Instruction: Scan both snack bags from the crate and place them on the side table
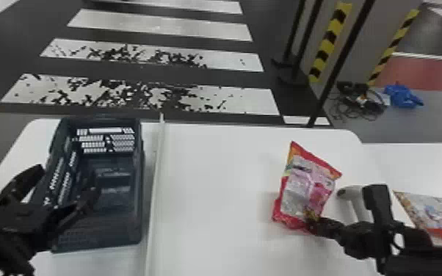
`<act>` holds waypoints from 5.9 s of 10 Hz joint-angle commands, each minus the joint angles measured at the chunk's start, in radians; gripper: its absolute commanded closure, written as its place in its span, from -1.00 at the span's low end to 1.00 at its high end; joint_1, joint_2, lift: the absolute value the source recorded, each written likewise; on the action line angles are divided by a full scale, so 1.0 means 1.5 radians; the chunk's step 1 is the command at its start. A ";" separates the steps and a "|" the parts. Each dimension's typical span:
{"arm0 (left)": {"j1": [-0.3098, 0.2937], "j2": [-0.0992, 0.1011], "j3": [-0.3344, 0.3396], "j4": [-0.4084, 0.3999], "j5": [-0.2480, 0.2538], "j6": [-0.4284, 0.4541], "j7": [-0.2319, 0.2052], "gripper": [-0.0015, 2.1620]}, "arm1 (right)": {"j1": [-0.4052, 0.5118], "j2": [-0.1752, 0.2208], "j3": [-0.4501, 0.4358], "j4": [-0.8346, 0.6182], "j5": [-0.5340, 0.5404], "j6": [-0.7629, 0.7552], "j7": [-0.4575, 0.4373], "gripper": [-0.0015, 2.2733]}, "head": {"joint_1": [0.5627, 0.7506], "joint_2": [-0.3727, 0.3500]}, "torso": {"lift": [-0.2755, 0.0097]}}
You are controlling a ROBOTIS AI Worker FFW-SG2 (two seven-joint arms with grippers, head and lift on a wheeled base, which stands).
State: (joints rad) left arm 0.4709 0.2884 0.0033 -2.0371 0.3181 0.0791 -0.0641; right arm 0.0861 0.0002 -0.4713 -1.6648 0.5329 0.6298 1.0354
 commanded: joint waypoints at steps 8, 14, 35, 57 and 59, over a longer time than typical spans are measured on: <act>0.002 0.000 0.003 -0.001 0.001 -0.002 0.000 -0.96 | -0.049 0.000 -0.172 -0.105 -0.145 -0.048 -0.174 0.98 | 0.41 -0.65 | 0.24; -0.004 0.001 0.000 0.000 0.002 -0.002 0.000 -0.96 | -0.131 0.000 -0.253 0.067 -0.161 -0.079 -0.423 0.98 | 0.41 -0.94 | 0.24; -0.005 -0.001 -0.002 -0.024 -0.050 -0.035 0.003 -0.96 | 0.011 0.000 -0.048 0.005 -0.235 -0.490 -0.600 -0.99 | 0.41 -0.94 | 0.24; 0.084 0.026 -0.086 -0.028 -0.089 -0.143 0.142 -0.93 | 0.271 0.000 0.392 -0.207 -0.166 -0.384 -0.891 -1.00 | 0.41 -0.01 | 0.24; 0.086 0.027 -0.084 -0.028 -0.089 -0.143 0.142 -0.93 | 0.278 0.000 0.390 -0.219 -0.180 -0.384 -0.890 -1.00 | 0.41 -0.02 | 0.24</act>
State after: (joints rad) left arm 0.5994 0.3281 -0.1239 -2.0785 0.1841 -0.1357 0.1487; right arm 0.4994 0.0000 0.1147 -1.9858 0.2737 0.0550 -0.3001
